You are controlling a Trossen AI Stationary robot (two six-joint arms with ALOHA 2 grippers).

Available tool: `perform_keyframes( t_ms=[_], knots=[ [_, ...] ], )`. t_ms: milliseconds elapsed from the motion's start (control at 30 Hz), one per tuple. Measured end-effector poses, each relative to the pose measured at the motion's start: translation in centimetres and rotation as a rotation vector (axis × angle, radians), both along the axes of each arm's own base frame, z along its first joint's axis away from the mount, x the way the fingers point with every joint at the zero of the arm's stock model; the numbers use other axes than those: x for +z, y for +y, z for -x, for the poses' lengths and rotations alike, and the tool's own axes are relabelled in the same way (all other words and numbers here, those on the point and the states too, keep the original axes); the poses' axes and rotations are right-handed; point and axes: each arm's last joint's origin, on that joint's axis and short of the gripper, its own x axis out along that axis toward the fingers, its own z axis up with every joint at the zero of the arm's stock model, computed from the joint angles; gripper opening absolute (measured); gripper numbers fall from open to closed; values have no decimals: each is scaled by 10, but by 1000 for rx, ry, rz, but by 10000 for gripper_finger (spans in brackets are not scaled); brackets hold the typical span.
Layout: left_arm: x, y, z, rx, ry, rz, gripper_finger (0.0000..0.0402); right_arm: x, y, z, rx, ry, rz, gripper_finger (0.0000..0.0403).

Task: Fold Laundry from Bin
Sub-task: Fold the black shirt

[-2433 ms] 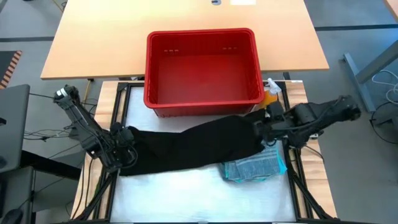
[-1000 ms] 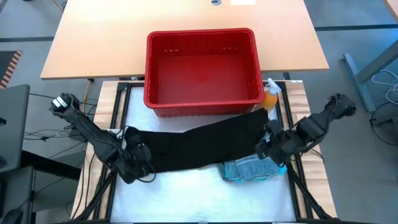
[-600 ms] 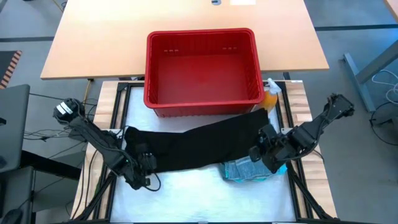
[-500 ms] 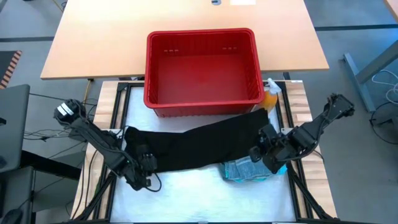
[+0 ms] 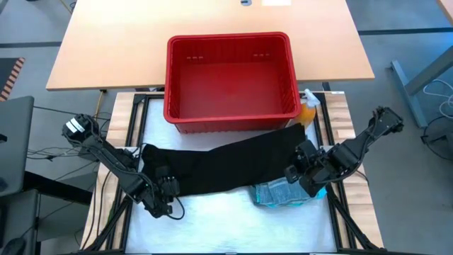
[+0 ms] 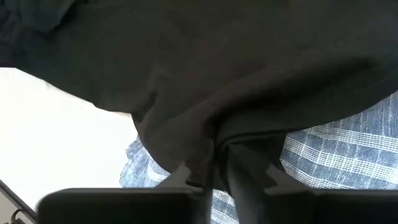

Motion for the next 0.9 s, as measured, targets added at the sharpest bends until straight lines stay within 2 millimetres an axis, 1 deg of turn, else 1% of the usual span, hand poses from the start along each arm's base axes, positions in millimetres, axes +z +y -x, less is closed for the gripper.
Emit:
perform_keyframes(
  t_ms=[100, 167, 300, 400, 567, 633, 700, 800, 900],
  knots=[
    [0, 0, 0, -2, 1, -1, 119, 0, 0, 0, 29, 13, 18, 28],
    [0, 0, 0, -2, 1, -1, 119, 1, -1, 2, 47, 16, 25, 14],
    [0, 0, 1, -11, 13, -9, 119, 3, -7, 5, 42, 26, 32, 20],
    [-1, 1, 2, -11, 24, -14, 119, 6, -10, 10, 68, 39, 33, 14],
    [-1, 1, 2, -9, 42, 7, 119, 15, -20, 24, 120, 55, 42, 13],
    [-1, 1, 2, -1, 41, 12, 119, 23, -26, 30, 164, 75, 49, 13],
    [-1, 1, 2, 0, 42, 11, 119, 30, -31, 34, 243, 120, 59, 13],
    [-1, 1, 3, 0, 48, 7, 119, 38, -37, 33, 386, 165, 104, 13],
    [-2, 2, 4, 0, 59, 12, 119, 44, -42, 28, 488, 200, 160, 13]
  ],
)
